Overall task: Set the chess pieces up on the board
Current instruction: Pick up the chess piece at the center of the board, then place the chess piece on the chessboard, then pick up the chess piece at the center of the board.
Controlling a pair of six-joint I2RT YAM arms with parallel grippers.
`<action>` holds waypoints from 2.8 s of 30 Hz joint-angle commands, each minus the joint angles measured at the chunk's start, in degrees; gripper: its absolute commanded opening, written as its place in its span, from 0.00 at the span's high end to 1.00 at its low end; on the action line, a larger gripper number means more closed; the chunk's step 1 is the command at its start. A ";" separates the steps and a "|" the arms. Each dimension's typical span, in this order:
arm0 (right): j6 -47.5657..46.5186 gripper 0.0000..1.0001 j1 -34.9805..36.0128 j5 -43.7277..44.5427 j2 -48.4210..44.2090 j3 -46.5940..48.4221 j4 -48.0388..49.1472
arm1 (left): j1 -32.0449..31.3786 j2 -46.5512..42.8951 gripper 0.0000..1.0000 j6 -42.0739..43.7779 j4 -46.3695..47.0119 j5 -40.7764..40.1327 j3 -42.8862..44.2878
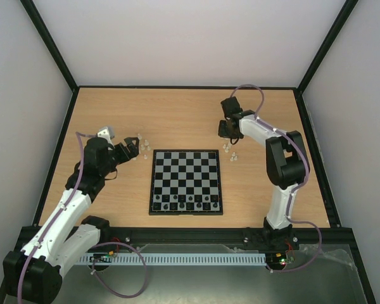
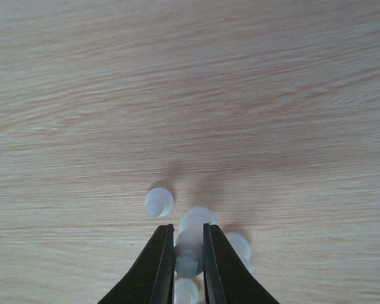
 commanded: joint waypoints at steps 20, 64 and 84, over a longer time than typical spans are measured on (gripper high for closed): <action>0.14 0.98 19.00 -3.29 -6.37 5.68 -7.31 | 0.41 -2.16 0.01 -0.98 -0.76 -0.43 -1.79; 0.78 0.76 26.44 -0.90 3.04 13.33 -11.41 | 0.34 -4.06 0.00 -1.03 -2.04 -0.51 -2.73; -0.13 0.01 12.43 5.18 -15.70 0.95 -9.84 | 0.53 -0.52 0.01 0.02 -1.87 1.89 0.02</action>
